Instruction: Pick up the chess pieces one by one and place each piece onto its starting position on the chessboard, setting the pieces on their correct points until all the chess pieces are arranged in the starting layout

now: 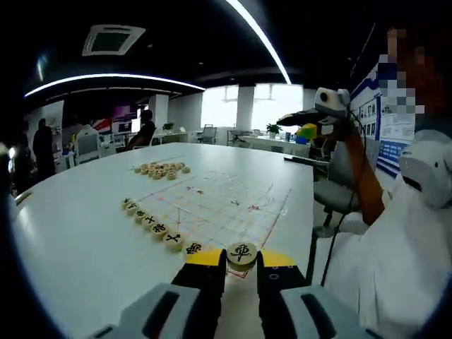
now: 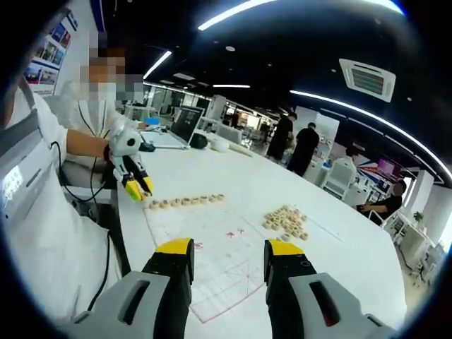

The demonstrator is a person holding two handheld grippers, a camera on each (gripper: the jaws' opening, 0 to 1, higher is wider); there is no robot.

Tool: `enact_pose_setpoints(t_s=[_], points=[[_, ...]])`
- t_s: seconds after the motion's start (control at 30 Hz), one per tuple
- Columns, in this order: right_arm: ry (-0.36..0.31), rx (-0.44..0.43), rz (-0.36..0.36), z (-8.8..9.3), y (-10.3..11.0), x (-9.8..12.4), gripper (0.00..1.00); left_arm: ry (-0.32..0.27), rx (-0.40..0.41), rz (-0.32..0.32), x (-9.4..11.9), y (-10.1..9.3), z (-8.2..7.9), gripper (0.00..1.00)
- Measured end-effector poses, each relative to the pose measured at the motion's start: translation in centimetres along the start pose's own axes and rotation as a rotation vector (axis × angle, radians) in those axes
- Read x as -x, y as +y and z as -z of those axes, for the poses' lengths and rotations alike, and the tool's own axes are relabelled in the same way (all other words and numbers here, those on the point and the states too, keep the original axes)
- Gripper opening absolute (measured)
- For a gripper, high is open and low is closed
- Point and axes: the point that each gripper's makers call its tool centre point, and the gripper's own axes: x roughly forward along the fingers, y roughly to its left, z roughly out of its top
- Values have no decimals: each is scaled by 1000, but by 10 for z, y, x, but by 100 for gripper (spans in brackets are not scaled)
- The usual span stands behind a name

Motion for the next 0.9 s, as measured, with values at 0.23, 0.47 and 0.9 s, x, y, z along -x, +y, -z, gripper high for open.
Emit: enact_pose_setpoints(t_s=[0.23, 0.47, 0.9], points=[[2, 2, -5, 0, 1, -2, 40, 32, 10, 6, -7, -5, 16, 20], [-1, -1, 1, 0, -1, 0, 40, 48, -8, -32, -9, 4, 22, 23], [-1, 1, -1, 0, -1, 0, 40, -37, 45, -29, 6, 6, -2, 26]])
